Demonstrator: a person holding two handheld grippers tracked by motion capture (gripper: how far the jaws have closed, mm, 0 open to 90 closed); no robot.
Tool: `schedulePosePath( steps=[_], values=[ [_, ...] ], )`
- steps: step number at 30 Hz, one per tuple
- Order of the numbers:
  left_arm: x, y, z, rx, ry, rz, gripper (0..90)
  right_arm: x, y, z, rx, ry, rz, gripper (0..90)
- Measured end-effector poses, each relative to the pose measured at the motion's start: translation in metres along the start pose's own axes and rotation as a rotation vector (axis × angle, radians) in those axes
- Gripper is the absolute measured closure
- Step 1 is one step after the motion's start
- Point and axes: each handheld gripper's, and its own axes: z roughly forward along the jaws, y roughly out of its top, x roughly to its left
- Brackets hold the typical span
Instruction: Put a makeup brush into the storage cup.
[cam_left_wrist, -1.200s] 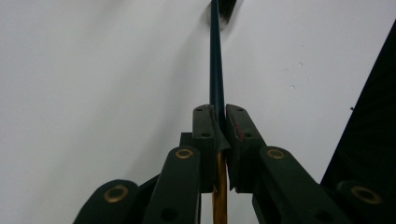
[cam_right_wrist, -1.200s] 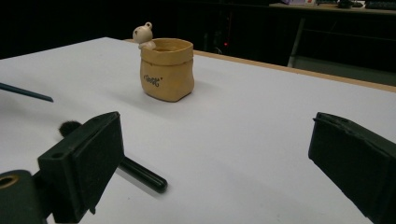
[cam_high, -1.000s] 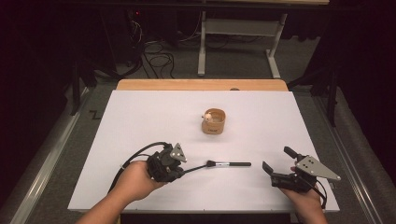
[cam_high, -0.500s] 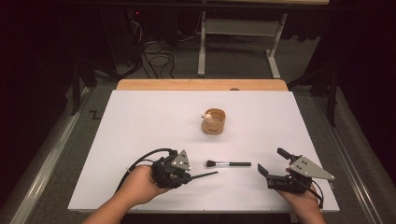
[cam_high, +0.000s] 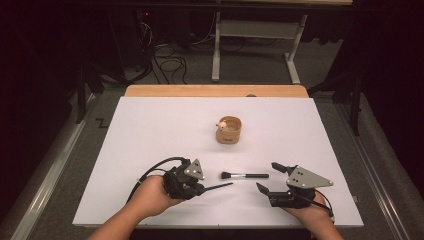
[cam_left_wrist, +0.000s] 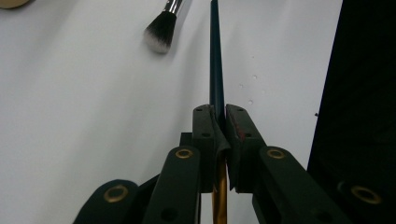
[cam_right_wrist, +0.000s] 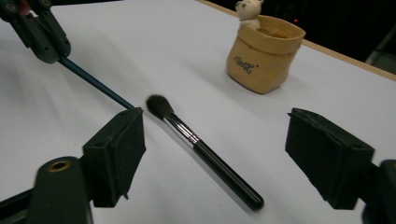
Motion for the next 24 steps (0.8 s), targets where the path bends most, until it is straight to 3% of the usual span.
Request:
schedulePosePath(
  steps=[3, 8, 9, 14, 24],
  values=[
    [0.0, 0.0, 0.0, 0.001, -0.001, -0.001, 83.1, 0.003, 0.003, 0.005, 0.017, 0.025, -0.01, 25.7],
    [-0.001, 0.001, 0.0, 0.01, -0.002, -0.006, 83.1, 0.015, 0.006, 0.013, 0.072, 0.079, -0.083, 36.6],
    [-0.001, 0.001, 0.001, 0.008, -0.001, -0.006, 83.1, 0.019, 0.007, 0.015, 0.096, 0.088, -0.118, 38.4],
    [0.0, 0.001, 0.001, 0.017, 0.0, -0.011, 83.1, 0.027, 0.008, 0.02, 0.124, 0.113, -0.144, 40.6],
    [0.001, 0.002, -0.002, 0.019, 0.004, -0.021, 83.1, 0.036, 0.011, 0.032, 0.155, 0.103, -0.216, 43.4]
  ],
)
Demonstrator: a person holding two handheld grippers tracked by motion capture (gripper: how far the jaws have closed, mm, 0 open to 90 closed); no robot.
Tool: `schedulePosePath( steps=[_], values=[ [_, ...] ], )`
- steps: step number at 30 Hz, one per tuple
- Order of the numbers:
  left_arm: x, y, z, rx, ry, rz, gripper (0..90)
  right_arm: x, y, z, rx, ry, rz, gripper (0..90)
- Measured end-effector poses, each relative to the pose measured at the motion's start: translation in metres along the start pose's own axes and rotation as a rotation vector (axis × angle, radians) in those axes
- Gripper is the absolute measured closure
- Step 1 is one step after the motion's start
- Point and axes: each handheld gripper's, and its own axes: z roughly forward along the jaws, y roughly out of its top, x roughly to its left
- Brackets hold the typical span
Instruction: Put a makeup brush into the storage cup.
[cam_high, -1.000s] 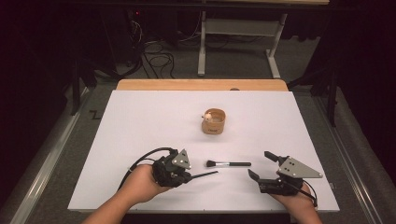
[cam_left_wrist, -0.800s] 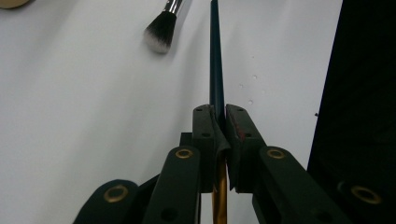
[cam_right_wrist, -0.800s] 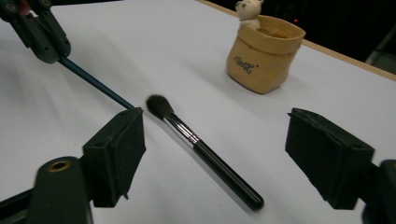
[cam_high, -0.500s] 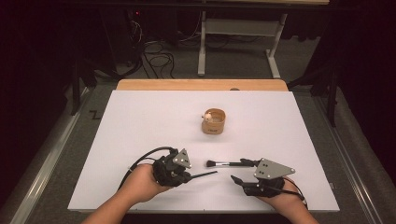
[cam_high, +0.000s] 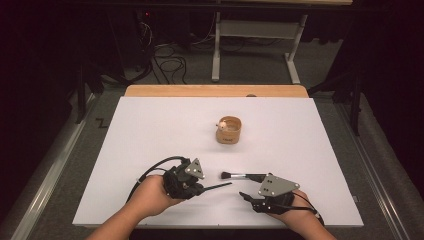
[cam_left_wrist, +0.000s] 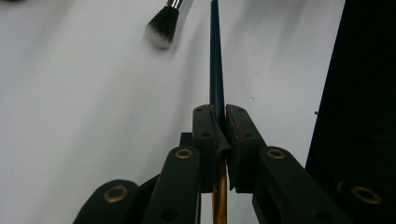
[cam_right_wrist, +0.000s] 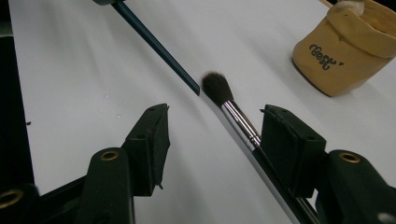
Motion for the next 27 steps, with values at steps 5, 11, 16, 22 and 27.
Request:
schedulePosePath(
  steps=[5, 11, 16, 22, 27],
  values=[
    [0.001, 0.002, -0.001, 0.004, 0.0, -0.003, 83.1, -0.001, 0.006, 0.002, 0.026, -0.002, -0.021, 44.9],
    [0.0, 0.008, -0.001, 0.012, -0.001, -0.002, 83.1, -0.001, 0.011, 0.005, 0.057, -0.004, -0.074, 48.4],
    [-0.002, 0.014, 0.0, 0.025, -0.004, 0.011, 83.1, 0.003, 0.015, 0.009, 0.083, 0.008, -0.133, 52.7],
    [-0.004, 0.017, 0.002, 0.036, -0.008, 0.024, 83.1, 0.006, 0.019, 0.013, 0.094, 0.025, -0.193, 56.3],
    [-0.005, 0.017, 0.004, 0.042, -0.011, 0.028, 83.1, 0.007, 0.022, 0.016, 0.104, 0.036, -0.233, 57.9]
  ],
)
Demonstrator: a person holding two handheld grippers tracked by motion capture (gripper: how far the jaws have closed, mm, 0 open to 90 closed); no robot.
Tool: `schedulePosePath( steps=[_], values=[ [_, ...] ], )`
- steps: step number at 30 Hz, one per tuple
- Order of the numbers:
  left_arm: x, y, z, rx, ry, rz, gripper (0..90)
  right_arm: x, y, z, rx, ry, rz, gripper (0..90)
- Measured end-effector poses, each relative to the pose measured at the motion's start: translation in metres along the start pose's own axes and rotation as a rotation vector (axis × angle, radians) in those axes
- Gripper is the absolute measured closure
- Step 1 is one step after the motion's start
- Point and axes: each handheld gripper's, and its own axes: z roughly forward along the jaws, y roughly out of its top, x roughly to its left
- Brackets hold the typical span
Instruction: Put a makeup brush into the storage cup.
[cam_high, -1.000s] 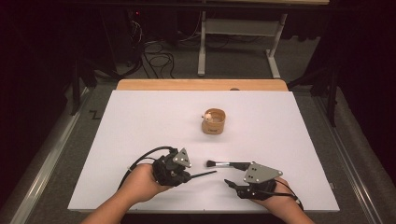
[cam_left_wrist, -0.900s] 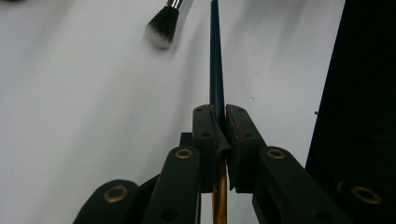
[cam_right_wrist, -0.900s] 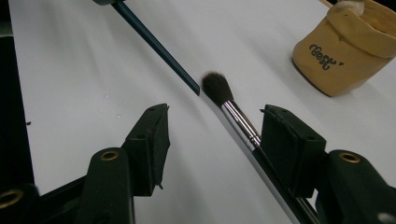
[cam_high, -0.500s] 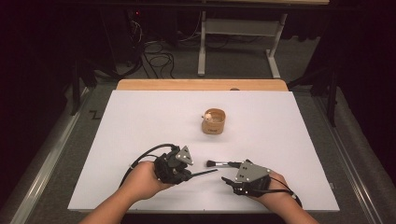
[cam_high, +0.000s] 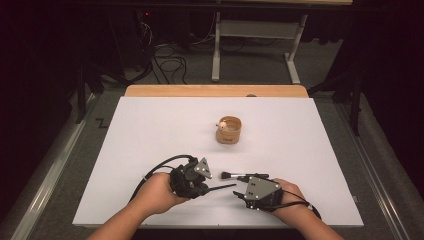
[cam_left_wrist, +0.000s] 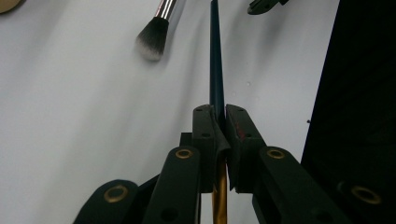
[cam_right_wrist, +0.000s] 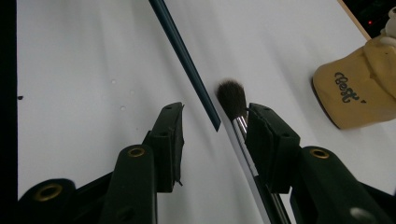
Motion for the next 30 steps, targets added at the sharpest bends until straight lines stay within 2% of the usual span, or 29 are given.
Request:
schedulePosePath(
  steps=[9, 22, 30],
  values=[
    [-0.001, 0.0, -0.001, 0.0, -0.004, 0.0, 83.1, 0.003, 0.009, 0.008, 0.009, 0.013, -0.069, 59.5],
    [-0.001, 0.003, 0.0, 0.004, -0.001, 0.002, 83.1, 0.003, 0.014, 0.012, 0.007, 0.027, -0.081, 62.5],
    [0.006, 0.004, 0.002, 0.008, 0.003, -0.009, 83.1, 0.0, 0.015, 0.016, 0.015, 0.023, -0.094, 62.5]
  ],
)
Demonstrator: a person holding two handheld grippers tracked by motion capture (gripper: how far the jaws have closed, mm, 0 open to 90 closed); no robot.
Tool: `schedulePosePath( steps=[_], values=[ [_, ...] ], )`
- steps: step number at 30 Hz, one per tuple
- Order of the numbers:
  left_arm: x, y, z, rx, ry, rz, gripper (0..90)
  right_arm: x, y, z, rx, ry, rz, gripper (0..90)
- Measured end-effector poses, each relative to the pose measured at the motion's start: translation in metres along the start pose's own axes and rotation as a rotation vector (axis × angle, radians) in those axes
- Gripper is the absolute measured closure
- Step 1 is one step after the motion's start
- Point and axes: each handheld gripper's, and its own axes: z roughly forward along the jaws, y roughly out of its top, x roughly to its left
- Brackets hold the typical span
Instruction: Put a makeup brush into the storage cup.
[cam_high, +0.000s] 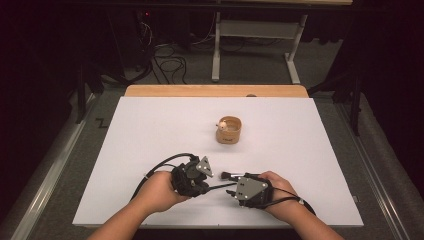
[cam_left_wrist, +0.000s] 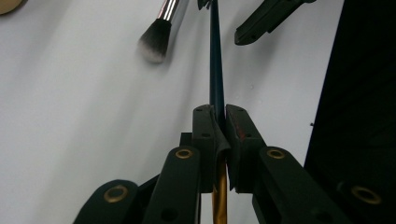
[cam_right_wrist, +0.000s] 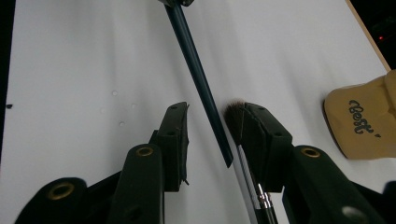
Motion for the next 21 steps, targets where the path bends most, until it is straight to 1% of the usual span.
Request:
schedulePosePath(
  steps=[6, 15, 21],
  values=[
    [0.0027, 0.0011, 0.0005, -0.004, -0.006, -0.007, 83.1, -0.0025, -0.0004, 0.0042, 0.004, 0.001, 0.003, 61.5],
    [0.0026, 0.0027, -0.0003, -0.005, -0.014, -0.01, 83.1, -0.0031, 0.0007, 0.0053, 0.011, 0.008, -0.012, 64.3],
    [-0.0007, 0.0041, 0.0025, -0.001, -0.021, -0.001, 83.1, -0.0021, 0.0037, 0.0081, 0.025, 0.018, -0.039, 66.0]
  ],
)
